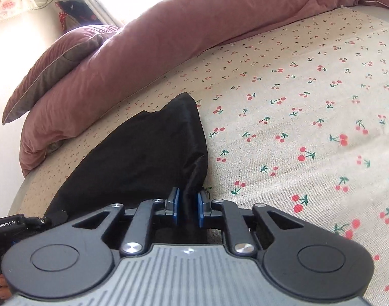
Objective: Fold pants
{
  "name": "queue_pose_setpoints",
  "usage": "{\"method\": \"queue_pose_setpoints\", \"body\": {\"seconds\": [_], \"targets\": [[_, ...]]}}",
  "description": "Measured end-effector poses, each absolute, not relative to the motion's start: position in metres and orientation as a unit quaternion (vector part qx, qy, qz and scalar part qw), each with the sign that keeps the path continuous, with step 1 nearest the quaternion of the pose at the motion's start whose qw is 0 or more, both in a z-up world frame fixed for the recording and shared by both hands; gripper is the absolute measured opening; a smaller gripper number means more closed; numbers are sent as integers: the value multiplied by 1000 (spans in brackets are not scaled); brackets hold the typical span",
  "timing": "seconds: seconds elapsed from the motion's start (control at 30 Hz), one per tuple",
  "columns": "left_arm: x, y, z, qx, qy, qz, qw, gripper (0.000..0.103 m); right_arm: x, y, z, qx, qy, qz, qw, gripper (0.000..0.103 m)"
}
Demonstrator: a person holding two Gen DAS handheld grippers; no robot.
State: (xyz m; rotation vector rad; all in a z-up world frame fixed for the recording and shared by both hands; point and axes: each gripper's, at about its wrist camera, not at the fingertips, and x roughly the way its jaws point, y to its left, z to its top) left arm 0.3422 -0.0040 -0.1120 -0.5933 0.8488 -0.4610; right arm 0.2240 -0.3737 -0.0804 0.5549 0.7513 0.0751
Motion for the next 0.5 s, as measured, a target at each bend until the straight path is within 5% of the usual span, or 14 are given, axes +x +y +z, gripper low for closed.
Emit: {"method": "queue_pose_setpoints", "body": {"seconds": [0.1, 0.27, 0.5], "targets": [[334, -9, -101, -245, 398, -205, 860, 24, 226, -368, -71, 248, 367, 23, 896, 18], [305, -6, -66, -176, 377, -149, 897, 34, 199, -351, -39, 176, 354, 9, 919, 43], [224, -13, -39, -124, 361, -95, 919, 52, 139, -322, 3, 174, 322, 35, 930, 58]]}}
